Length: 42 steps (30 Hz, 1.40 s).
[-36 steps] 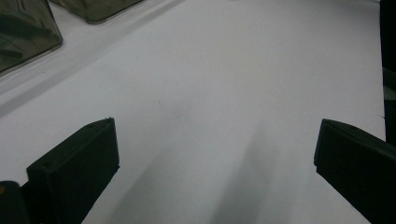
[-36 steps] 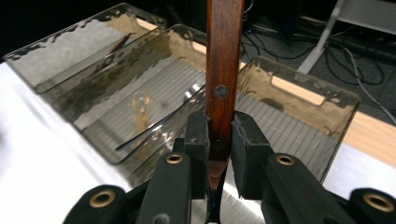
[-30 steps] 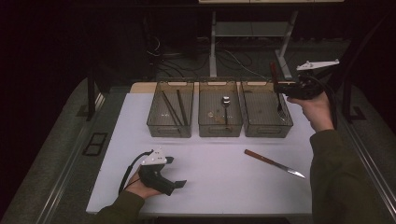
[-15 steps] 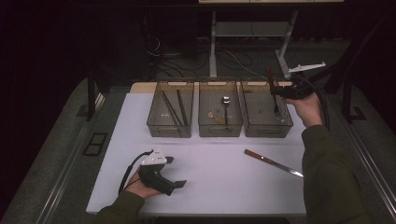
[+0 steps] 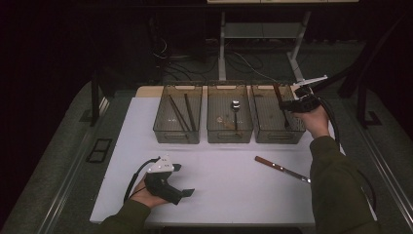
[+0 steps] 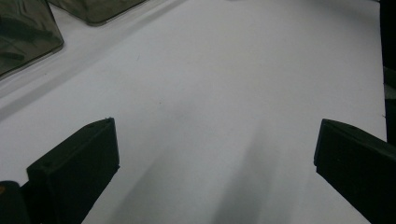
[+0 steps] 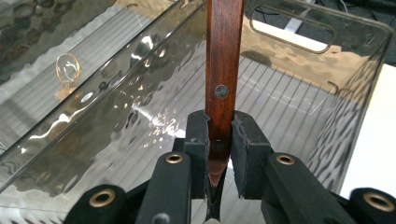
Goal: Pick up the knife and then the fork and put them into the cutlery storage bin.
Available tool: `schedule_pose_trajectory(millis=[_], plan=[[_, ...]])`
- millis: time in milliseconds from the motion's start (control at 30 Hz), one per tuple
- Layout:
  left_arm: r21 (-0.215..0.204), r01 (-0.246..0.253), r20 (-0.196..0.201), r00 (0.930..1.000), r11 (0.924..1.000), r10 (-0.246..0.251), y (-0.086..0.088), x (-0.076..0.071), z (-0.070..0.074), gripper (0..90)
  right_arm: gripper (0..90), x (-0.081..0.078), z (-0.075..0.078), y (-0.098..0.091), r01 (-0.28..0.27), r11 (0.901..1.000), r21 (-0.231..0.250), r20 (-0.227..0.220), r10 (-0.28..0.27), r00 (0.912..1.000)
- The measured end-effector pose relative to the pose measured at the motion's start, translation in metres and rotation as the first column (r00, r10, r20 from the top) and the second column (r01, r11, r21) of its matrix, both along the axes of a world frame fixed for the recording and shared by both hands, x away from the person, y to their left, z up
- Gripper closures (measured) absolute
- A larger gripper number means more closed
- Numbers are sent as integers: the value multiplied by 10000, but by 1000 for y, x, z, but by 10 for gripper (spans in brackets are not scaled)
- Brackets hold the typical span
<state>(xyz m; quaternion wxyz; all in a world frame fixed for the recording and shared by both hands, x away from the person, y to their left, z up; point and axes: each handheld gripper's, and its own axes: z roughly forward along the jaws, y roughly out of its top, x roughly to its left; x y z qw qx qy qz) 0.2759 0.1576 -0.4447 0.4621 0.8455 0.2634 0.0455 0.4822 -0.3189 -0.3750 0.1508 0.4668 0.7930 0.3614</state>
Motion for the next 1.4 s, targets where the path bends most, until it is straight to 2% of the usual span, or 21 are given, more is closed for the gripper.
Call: schedule_pose_trajectory(millis=[167,367,500,733,800,833,933,1133,1400], plan=[[-6,2,1,10000,10000,-2,0,0,0,0,775,1,-3,3,-139,9991,-401,-137,134,9998],[5,12,-13,10000,10000,-12,0,0,0,0,775,2,-9,5,-225,9985,-506,-375,206,9991],[-11,11,-6,10000,10000,-11,0,0,0,0,774,3,-12,6,-281,9966,-773,-461,246,9986],[1,19,-8,10000,10000,-19,0,0,0,0,771,6,-18,11,-474,9933,-1051,-850,386,9956],[-19,-5,-13,10000,10000,5,0,0,0,0,765,8,-21,13,-557,9923,-1103,-1096,436,9930],[-9,-1,-9,10000,10000,1,0,0,0,0,760,9,-22,14,-598,9911,-1192,-1066,471,9932],[-23,-1,-5,10000,10000,1,0,0,0,0,668,10,-23,18,-541,9885,-1416,-1192,372,9922],[-4,13,-6,10000,10000,-13,0,0,0,0,554,9,-22,16,-484,9921,-1158,-1139,352,9929],[-6,-6,-11,10000,10000,6,0,0,0,0,483,6,-15,15,-534,9940,-956,-1085,430,9932]])
